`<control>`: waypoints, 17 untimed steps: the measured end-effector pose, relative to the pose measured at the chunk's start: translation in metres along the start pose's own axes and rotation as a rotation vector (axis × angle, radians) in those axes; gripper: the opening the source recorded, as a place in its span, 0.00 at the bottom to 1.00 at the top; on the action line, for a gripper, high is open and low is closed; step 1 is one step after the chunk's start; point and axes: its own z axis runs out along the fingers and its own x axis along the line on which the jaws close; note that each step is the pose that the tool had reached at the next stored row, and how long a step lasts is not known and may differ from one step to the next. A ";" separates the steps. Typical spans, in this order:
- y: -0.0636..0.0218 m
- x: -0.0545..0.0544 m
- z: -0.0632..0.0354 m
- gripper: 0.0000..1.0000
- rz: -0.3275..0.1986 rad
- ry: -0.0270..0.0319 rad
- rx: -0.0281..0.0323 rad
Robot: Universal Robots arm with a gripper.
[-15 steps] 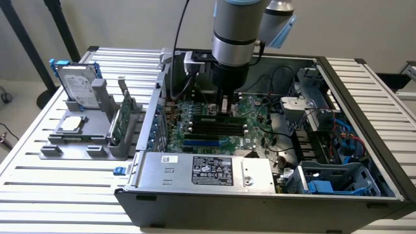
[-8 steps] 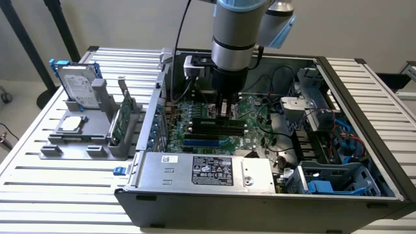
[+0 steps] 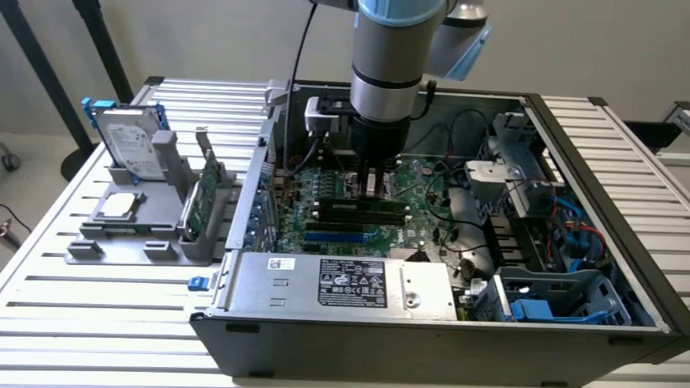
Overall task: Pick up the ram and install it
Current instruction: 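Insert the ram into the slot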
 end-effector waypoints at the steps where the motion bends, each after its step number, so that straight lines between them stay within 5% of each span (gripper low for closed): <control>1: 0.0000 0.000 0.0003 0.14 0.000 -0.0003 0.0001; 17: -0.0005 0.000 0.0051 0.14 -0.001 -0.0004 0.0010</control>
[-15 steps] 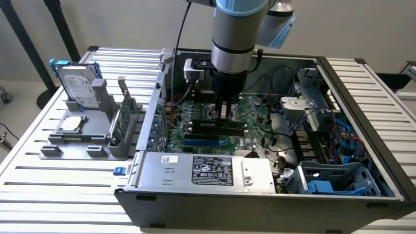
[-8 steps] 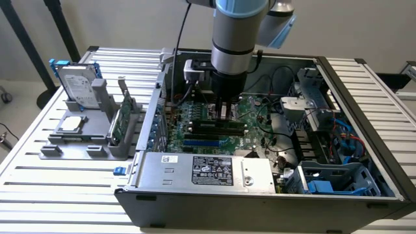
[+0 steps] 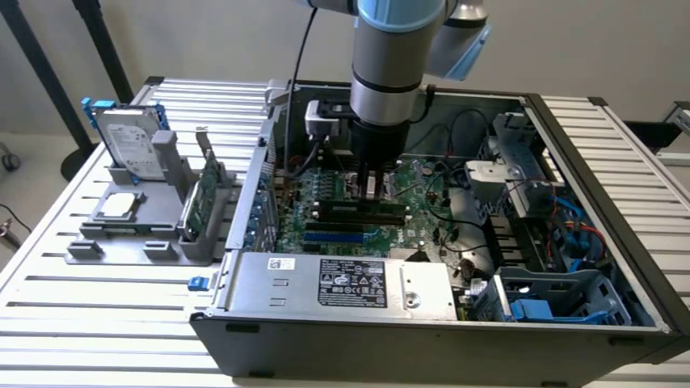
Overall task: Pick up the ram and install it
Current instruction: 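Insert the ram into the slot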
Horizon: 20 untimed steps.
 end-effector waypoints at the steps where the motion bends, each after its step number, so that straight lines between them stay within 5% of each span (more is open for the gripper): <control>1: -0.0001 0.000 0.0003 0.14 0.000 0.0000 0.0000; 20: -0.0007 -0.002 0.0053 0.14 -0.002 0.0000 0.0011</control>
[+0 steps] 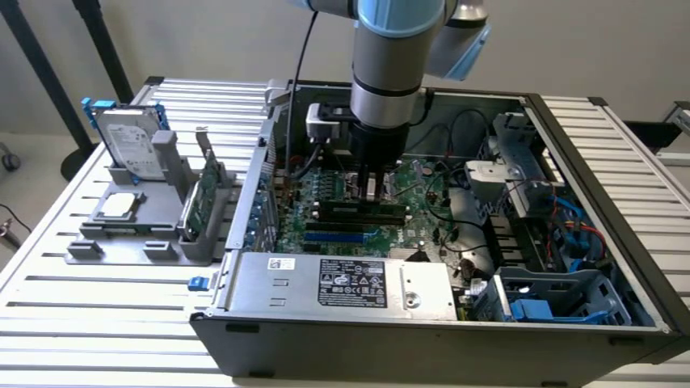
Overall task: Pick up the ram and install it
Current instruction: 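Insert the ram into the slot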
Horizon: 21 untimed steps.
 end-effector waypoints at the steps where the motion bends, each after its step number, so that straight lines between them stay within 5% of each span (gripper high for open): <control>1: -0.0004 0.000 0.0000 0.14 0.000 -0.0001 0.0000; 21: -0.0007 0.001 0.0021 0.14 -0.014 0.0004 -0.0002</control>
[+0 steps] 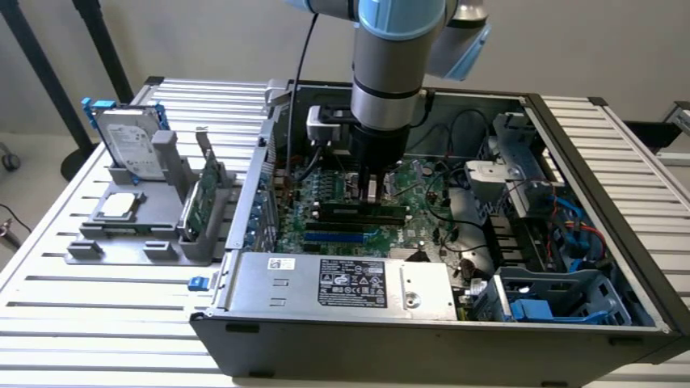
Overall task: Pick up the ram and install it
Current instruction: 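Insert the ram into the slot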
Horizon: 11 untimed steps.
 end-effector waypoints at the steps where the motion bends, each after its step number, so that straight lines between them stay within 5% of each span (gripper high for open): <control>1: 0.0000 0.000 0.0001 0.14 0.000 0.0000 0.0000; 11: 0.0000 0.000 0.0016 0.14 0.000 -0.0002 0.0001</control>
